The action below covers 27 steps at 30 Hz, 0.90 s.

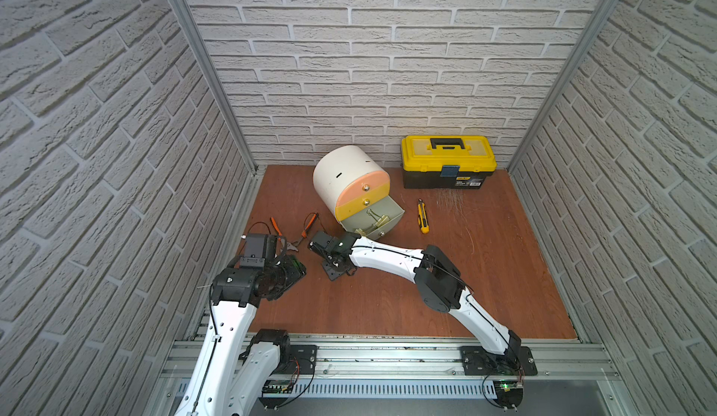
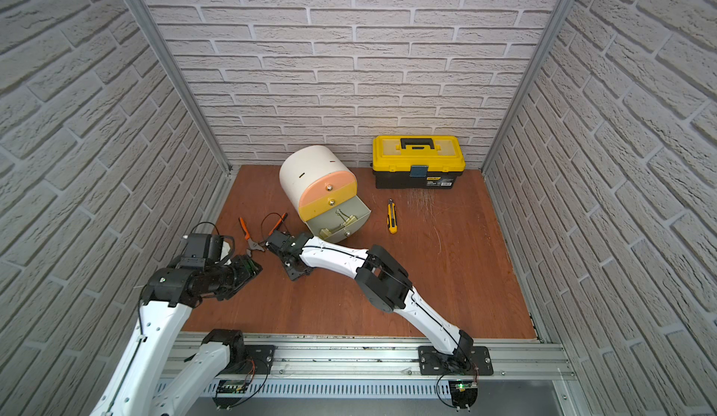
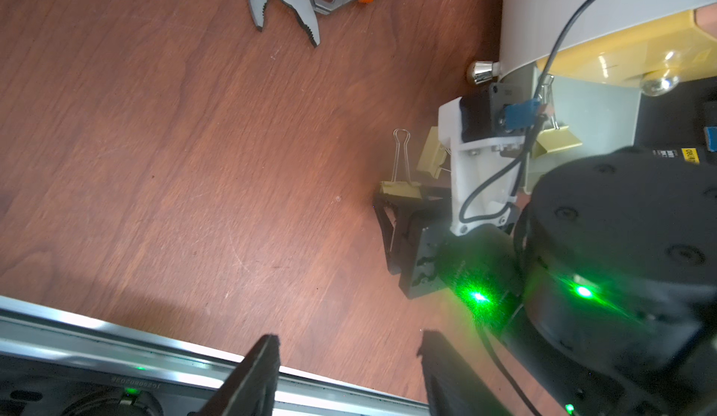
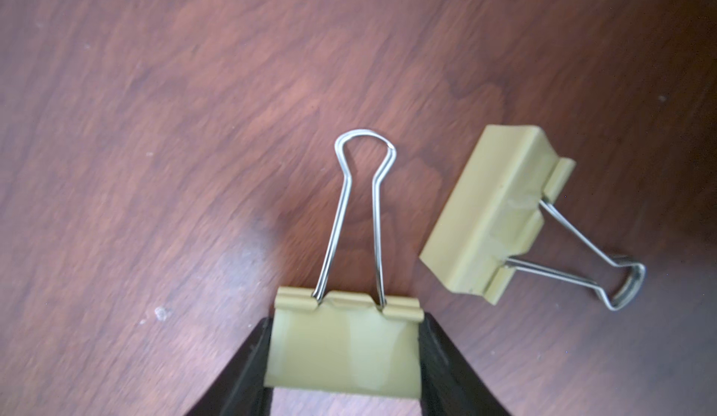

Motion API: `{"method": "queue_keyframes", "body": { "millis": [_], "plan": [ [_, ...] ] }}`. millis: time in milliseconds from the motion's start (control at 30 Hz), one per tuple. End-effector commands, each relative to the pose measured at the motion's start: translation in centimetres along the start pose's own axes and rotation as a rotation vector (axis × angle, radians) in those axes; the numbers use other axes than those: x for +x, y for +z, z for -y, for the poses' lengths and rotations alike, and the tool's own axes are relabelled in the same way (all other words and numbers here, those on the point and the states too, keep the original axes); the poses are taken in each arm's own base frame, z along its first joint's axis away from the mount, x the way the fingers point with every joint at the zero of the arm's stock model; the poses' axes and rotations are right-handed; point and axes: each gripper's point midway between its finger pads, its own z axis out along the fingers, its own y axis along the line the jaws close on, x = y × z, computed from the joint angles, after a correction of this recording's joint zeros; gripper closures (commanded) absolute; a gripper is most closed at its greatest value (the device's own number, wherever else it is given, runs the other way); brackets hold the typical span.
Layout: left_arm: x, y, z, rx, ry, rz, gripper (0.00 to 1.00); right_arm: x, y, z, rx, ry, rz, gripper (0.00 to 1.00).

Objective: Put the binder clips in the drawer according to color
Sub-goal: Pick up the binder clip at the center of the board.

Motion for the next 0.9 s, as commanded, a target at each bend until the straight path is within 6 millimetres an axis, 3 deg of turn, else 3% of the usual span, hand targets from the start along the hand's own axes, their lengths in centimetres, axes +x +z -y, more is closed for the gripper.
{"method": "queue_keyframes", "body": {
  "millis": [0, 167, 533, 667, 867],
  "plan": [
    [-0.5, -0.5, 0.3, 0.015, 0.003, 0.029, 0.37, -0.4, -0.9, -0.5, -0.025, -0.001, 0.011, 0.51],
    [-1.0, -0.5, 0.5, 0.019, -0.001, 0.047, 0.37, -0.9, -3.1, -0.8, -0.071, -0.009, 0.058, 0.54],
    [-3.3, -0.6, 2.3, 0.059, -0.016, 0.109, 0.37, -2.9, -10.5, -0.9, -0.176, -0.018, 0.187, 0.55],
    [-4.4, -0.6, 3.3, 0.082, -0.015, 0.126, 0.38, -3.7, -12.8, 0.4, -0.174, -0.005, 0.225, 0.56],
    [-5.6, -0.2, 4.6, 0.085, 0.032, 0.117, 0.39, -4.8, -15.1, 4.0, -0.141, 0.029, 0.272, 0.56]
  ]
}}
